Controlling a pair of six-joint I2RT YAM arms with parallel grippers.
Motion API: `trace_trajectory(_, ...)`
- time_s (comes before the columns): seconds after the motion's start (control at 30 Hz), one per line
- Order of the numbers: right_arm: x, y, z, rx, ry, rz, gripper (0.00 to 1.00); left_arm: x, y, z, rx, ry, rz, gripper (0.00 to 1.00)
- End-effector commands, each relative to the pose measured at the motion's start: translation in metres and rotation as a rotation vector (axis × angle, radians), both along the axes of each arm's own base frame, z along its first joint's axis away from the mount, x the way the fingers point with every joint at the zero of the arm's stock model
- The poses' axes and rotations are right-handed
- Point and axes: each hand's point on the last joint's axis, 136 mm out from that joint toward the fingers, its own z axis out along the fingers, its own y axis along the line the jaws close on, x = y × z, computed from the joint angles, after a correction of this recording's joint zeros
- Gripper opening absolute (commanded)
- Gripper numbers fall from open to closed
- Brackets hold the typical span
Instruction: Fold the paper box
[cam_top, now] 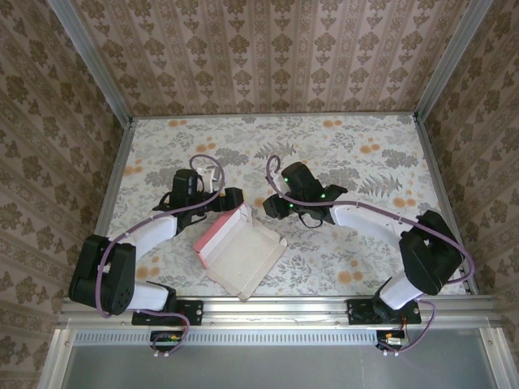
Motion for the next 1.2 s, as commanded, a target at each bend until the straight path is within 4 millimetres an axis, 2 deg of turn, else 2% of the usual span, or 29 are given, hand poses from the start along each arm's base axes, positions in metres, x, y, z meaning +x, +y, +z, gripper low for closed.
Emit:
trace_trajectory(0.0, 0.001, 0.020, -0.005, 0.056, 0.016, 0.054, 0.29, -0.007, 0.004, -0.016, 0.023, 0.045, -0.023, 0.92)
trace_trajectory(0.23, 0.003, 0.043, -0.013, 0.081, 0.033, 0.099, 0.29, -0.006, 0.005, -0.017, 0.018, 0.052, -0.027, 0.92)
trace_trajectory(0.53, 0.003, 0.063, -0.020, 0.085, 0.030, 0.138, 0.29, -0.006, 0.001, -0.017, -0.009, 0.068, -0.066, 0.92)
trace_trajectory(0.93, 0.012, 0.073, -0.032, 0.025, -0.031, 0.129, 0.30, 0.002, -0.001, -0.017, -0.088, 0.135, -0.112, 0.89)
trace_trajectory(1.17, 0.021, 0.076, -0.030, 0.011, -0.093, 0.100, 0.33, 0.006, -0.002, -0.015, -0.130, 0.177, -0.133, 0.89)
